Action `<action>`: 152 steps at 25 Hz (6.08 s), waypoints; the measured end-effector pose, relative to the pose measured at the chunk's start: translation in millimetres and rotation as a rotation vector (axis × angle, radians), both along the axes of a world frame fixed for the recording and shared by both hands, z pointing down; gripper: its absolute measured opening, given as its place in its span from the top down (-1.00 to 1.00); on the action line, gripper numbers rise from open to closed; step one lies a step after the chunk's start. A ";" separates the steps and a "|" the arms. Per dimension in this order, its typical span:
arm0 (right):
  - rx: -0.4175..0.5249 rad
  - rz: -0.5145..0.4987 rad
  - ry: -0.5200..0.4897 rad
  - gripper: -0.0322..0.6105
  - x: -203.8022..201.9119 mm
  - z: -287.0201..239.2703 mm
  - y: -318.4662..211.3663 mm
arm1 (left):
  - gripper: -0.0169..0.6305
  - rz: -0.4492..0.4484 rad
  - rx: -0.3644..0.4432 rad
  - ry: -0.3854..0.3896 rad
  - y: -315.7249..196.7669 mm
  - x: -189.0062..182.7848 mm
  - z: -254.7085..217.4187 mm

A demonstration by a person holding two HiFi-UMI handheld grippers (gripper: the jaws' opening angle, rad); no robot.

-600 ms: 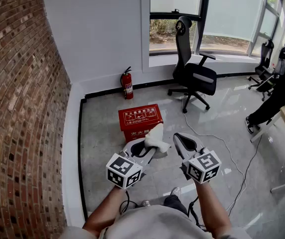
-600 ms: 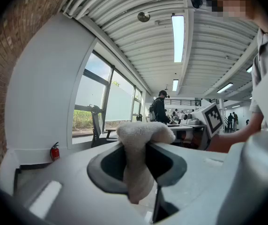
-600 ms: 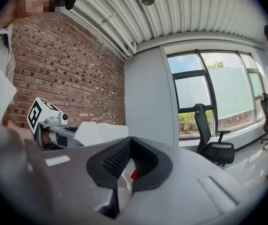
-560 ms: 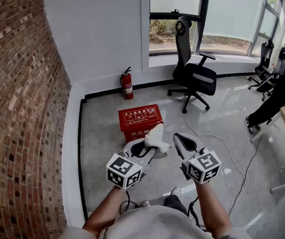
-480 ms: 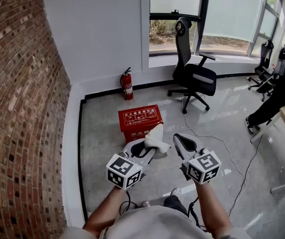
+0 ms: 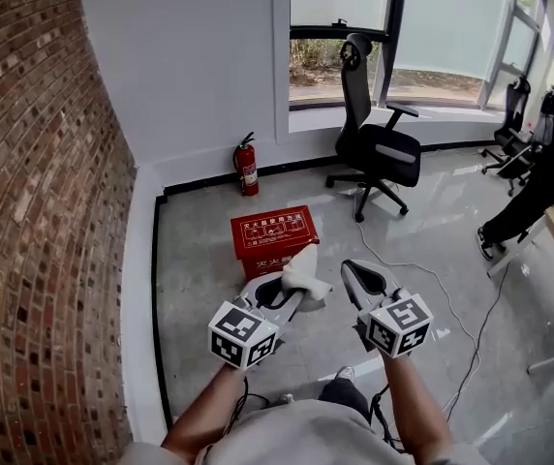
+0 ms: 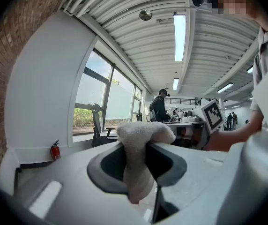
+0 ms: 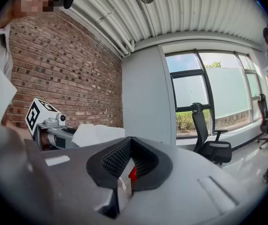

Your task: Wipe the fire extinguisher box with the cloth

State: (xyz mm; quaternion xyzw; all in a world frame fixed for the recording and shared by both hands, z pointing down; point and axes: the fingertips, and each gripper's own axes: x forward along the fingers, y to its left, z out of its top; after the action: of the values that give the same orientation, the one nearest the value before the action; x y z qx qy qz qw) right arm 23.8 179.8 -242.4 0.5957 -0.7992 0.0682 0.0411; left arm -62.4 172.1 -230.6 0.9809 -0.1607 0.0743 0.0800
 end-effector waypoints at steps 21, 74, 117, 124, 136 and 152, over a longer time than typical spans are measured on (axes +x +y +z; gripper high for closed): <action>-0.129 -0.038 -0.077 0.83 141.8 97.7 -131.1 | 0.64 -0.092 -0.126 -0.196 -142.9 121.7 100.8; -0.451 0.331 -0.215 0.83 132.4 414.2 -300.2 | 0.64 0.237 0.171 -0.941 -532.2 180.0 470.7; -0.536 0.200 -0.254 0.83 -30.7 427.3 -267.5 | 0.65 0.255 0.095 -0.914 -459.2 11.4 478.7; -0.545 0.257 -0.255 0.83 -60.2 435.7 -311.3 | 0.65 0.248 0.119 -0.860 -524.9 -7.2 473.3; -0.559 0.179 -0.235 0.83 -78.3 445.0 -293.9 | 0.65 0.159 0.042 -0.746 -459.2 -37.1 474.4; -0.464 0.069 -0.250 0.83 -35.0 457.9 -165.4 | 0.65 -0.049 -0.036 -0.748 -325.0 -44.3 480.0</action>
State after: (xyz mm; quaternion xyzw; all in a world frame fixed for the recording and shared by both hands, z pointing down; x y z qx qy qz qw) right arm -11.2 14.4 215.5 0.5842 -0.7401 0.3244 0.0751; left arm -106.7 -152.9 249.4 0.8802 -0.2010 0.4285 0.0345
